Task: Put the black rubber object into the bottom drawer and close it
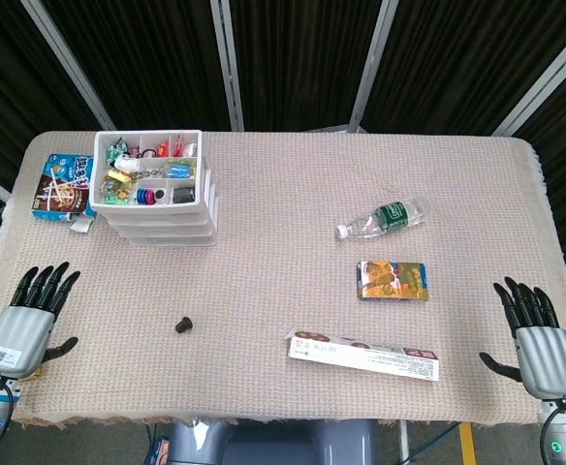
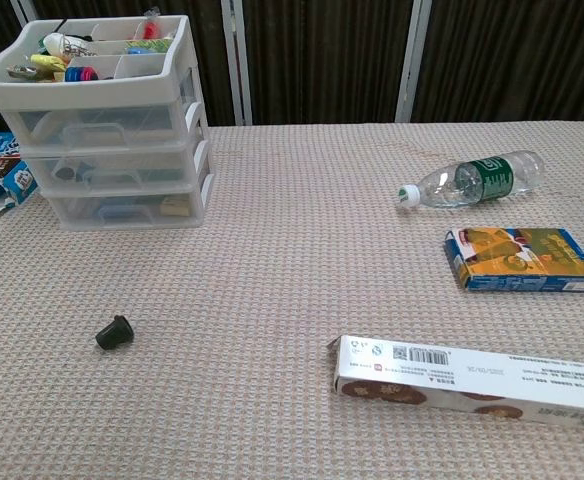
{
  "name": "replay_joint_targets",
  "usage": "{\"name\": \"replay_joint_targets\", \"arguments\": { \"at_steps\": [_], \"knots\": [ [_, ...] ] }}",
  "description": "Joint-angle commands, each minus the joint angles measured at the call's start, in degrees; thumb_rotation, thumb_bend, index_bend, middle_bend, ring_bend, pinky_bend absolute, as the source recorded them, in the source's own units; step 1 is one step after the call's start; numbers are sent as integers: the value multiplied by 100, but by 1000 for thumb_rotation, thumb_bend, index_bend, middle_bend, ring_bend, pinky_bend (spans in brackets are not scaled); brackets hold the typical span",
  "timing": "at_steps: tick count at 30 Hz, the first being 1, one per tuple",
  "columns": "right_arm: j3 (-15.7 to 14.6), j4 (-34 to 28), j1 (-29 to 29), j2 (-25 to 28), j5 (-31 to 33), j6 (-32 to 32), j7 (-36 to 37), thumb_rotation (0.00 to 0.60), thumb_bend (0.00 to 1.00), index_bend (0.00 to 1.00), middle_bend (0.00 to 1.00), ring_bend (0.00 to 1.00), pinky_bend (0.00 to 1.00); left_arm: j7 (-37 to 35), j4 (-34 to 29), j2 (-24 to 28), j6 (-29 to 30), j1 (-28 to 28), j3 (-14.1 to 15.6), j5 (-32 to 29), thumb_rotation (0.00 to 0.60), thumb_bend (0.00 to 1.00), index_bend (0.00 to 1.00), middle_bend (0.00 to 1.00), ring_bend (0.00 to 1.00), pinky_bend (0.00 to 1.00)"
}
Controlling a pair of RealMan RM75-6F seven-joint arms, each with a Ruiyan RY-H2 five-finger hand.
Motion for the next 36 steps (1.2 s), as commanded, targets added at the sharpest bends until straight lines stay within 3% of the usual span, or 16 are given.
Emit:
{"name": "replay_joint_targets", "arguments": {
  "at_steps": [1, 25, 27, 28, 29, 30, 32, 33, 36],
  "knots": [
    [-1, -1, -1, 2, -1, 1, 5, 600, 15, 46, 0, 0, 0, 10, 1, -2, 7, 2, 2, 10, 600, 65, 0, 0, 0, 0],
    [8, -19, -3, 12, 58, -33, -2, 600, 15, 47, 0, 0, 0, -81, 17, -29, -47, -45, -23, -12, 600, 67, 0, 0, 0, 0],
    [10, -16, -17, 23, 77, -23, 12, 600, 15, 46, 0, 0, 0, -122, 18, -53, -13, -72, -64, 25, 600, 100, 0, 9, 13, 62],
    [11, -19, -24, 28, 88, -18, 17, 600, 15, 46, 0, 0, 0, -137, 29, -70, 9, -86, -95, 29, 600, 123, 0, 48, 56, 120],
    [11, -29, -33, 34, 101, -15, 25, 600, 16, 46, 0, 0, 0, -174, 48, -116, 50, -108, -159, 19, 600, 165, 0, 161, 173, 234],
    [11, -41, -39, 41, 109, -12, 27, 600, 16, 47, 0, 0, 0, -227, 70, -171, 78, -132, -221, -4, 600, 221, 0, 321, 327, 351],
    [10, -53, -42, 43, 107, -8, 20, 600, 16, 47, 0, 0, 0, -388, 77, -246, 28, -197, -301, -70, 600, 327, 0, 580, 549, 490],
    [9, -56, -41, 41, 105, -9, 14, 600, 15, 47, 0, 0, 0, -521, 53, -277, -51, -238, -336, -146, 600, 385, 0, 677, 625, 545],
    [9, -69, -30, 34, 112, -34, -20, 600, 15, 46, 0, 0, 0, -1030, -162, -337, -496, -400, -464, -589, 600, 500, 0, 818, 737, 655]
  ]
}}
